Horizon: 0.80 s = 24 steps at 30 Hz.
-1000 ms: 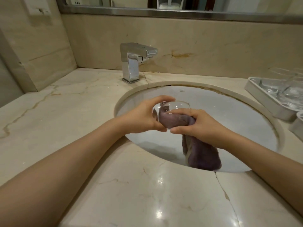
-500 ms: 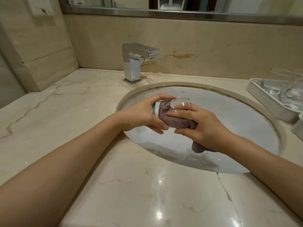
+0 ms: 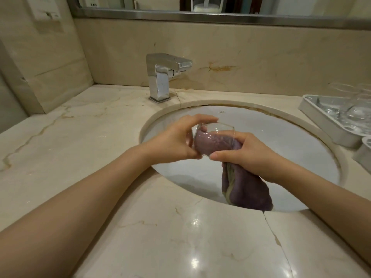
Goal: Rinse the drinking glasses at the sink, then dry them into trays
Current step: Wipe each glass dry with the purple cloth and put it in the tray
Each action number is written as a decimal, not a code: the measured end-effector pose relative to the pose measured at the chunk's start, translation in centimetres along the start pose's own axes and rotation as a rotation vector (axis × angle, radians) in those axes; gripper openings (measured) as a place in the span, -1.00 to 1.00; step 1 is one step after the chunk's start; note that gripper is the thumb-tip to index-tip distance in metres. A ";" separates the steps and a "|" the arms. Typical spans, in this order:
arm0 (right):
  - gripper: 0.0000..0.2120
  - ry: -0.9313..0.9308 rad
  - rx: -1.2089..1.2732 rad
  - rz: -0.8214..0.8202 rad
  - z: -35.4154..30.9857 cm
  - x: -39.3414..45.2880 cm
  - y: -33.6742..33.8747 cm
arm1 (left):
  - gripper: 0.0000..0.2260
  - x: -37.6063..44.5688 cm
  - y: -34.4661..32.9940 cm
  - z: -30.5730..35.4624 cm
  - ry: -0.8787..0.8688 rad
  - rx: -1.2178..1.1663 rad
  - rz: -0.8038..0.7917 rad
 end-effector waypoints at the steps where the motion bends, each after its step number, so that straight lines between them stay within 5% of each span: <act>1: -0.59 0.112 -0.160 0.050 -0.7 -0.1 0.2 | -0.27 -0.1 0.0 -0.2 0.069 -0.105 -0.026; 4: -0.53 0.410 -0.633 0.054 -2.2 -0.6 -0.5 | -0.29 -0.4 -0.7 -1.1 0.230 -0.359 -0.111; 7: -0.51 0.467 -0.761 0.074 -2.3 -0.7 -0.1 | -0.28 -0.4 -1.1 -1.2 0.237 -0.429 -0.122; 12: -0.54 0.246 -0.447 0.038 -1.3 -0.1 0.2 | -0.23 -0.2 -1.1 -0.4 0.106 -0.162 -0.042; 16: -0.70 -0.074 0.081 -0.143 0.1 0.0 -0.1 | -0.20 -0.2 -0.8 0.2 -0.105 0.255 -0.004; 19: -0.69 -0.044 0.154 -0.122 0.1 0.1 -0.2 | -0.21 -0.1 -0.2 0.7 -0.139 0.244 0.035; 21: -0.63 0.080 0.046 -0.037 -0.5 0.0 0.0 | -0.21 0.0 0.3 0.5 -0.056 0.110 0.030; 24: -0.61 0.421 -0.531 0.086 -2.2 -0.5 0.0 | -0.26 -0.3 -0.2 -0.8 0.190 -0.302 -0.071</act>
Point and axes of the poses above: each hand's wrist, its own x-axis towards the middle knuckle, its own y-axis out of the back of the hand, z = x × y, the point moved 8 cm from there along x, towards the middle knuckle, and after that the axes turned 2 degrees about z, right-handed, at the moved point
